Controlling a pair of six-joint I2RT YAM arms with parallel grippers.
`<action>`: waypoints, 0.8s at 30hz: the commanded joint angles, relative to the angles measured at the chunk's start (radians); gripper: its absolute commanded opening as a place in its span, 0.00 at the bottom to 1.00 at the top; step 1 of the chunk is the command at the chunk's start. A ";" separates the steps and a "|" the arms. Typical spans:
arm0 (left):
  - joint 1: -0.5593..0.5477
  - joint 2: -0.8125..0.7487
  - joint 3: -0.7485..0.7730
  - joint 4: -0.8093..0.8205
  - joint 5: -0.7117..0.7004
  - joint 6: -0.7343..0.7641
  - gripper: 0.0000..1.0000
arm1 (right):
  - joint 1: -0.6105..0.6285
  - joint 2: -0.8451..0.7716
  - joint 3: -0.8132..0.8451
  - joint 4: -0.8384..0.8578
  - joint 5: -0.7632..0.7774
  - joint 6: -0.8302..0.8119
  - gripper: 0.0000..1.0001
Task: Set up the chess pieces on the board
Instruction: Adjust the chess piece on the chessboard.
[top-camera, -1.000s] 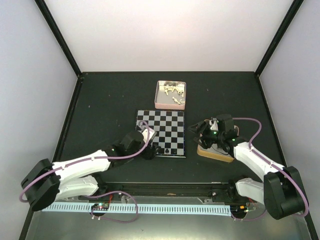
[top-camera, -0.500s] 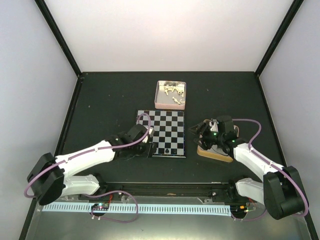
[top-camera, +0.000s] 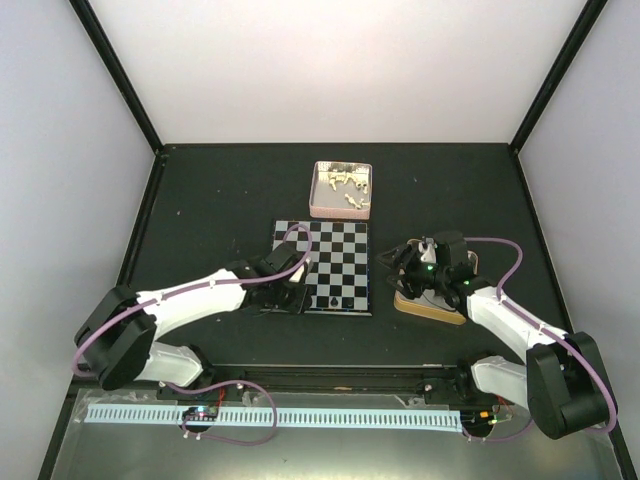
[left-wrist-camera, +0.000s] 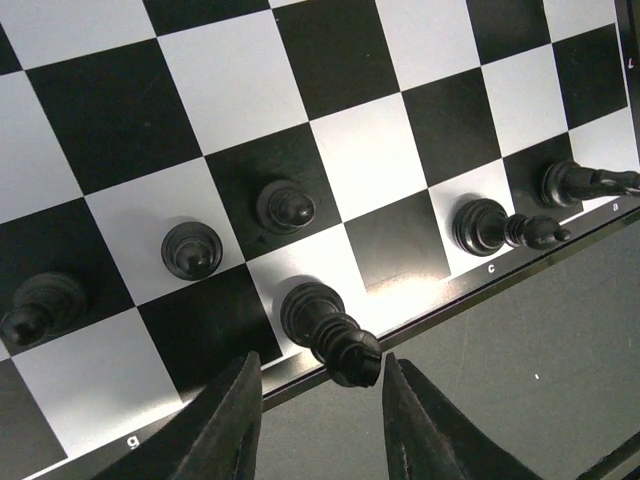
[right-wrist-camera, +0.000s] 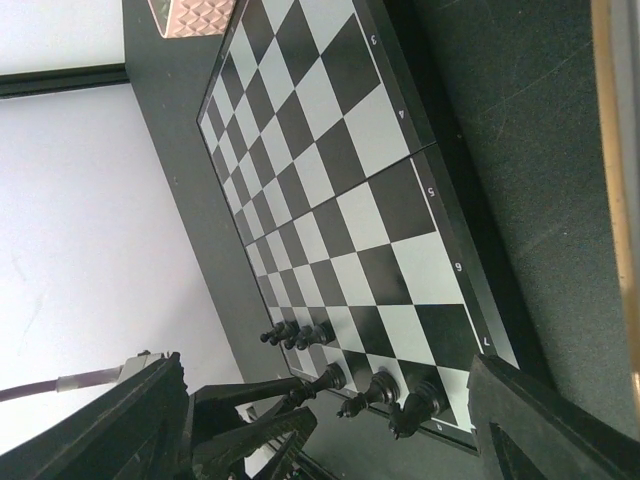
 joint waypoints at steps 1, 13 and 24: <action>0.008 0.027 0.052 0.005 0.036 0.025 0.31 | -0.003 -0.007 -0.011 0.026 -0.011 0.009 0.77; 0.009 0.046 0.075 0.008 0.056 0.061 0.16 | -0.003 -0.005 -0.017 0.025 -0.010 0.005 0.77; 0.008 0.042 0.080 0.002 0.049 0.077 0.09 | -0.003 -0.002 -0.018 0.025 -0.009 0.001 0.77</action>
